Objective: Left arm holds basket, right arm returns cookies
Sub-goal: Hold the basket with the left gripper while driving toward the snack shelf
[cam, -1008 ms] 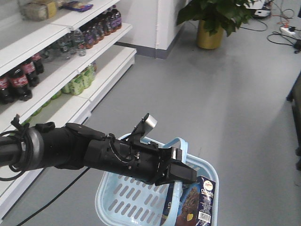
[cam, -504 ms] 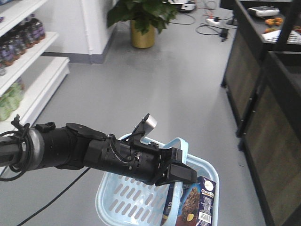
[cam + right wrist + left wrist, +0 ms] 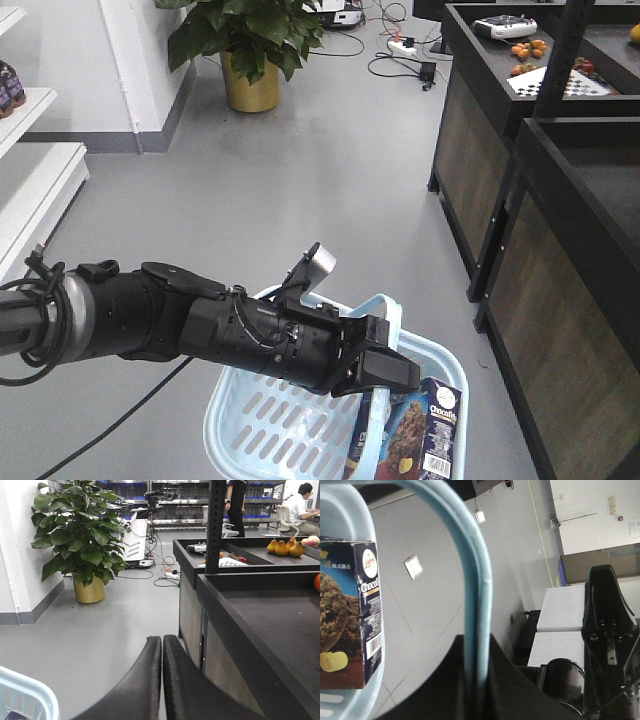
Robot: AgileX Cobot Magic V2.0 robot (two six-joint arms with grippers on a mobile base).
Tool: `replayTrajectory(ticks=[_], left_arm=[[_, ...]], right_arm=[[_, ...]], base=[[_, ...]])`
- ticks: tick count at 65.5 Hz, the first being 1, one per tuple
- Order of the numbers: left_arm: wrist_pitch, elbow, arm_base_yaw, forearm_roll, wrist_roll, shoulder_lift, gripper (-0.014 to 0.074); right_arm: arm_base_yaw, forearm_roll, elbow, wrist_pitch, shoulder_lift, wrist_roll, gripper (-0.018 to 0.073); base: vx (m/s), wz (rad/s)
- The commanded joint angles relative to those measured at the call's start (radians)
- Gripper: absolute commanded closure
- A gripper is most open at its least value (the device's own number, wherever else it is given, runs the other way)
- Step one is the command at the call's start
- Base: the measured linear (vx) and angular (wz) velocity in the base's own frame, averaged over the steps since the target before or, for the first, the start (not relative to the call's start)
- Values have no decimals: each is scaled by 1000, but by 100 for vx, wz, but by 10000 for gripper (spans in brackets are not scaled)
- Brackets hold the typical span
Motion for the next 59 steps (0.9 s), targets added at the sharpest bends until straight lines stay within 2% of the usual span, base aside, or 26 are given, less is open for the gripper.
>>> replayTrajectory(ticks=[1, 59], left_arm=[[66, -22, 0, -103, 9, -52, 604], [66, -22, 0, -103, 9, -52, 603]], right_arm=[[-6, -3, 3, -79, -12, -8, 567], [-6, -3, 3, -79, -12, -8, 567]], base=[[26, 6], [28, 1]])
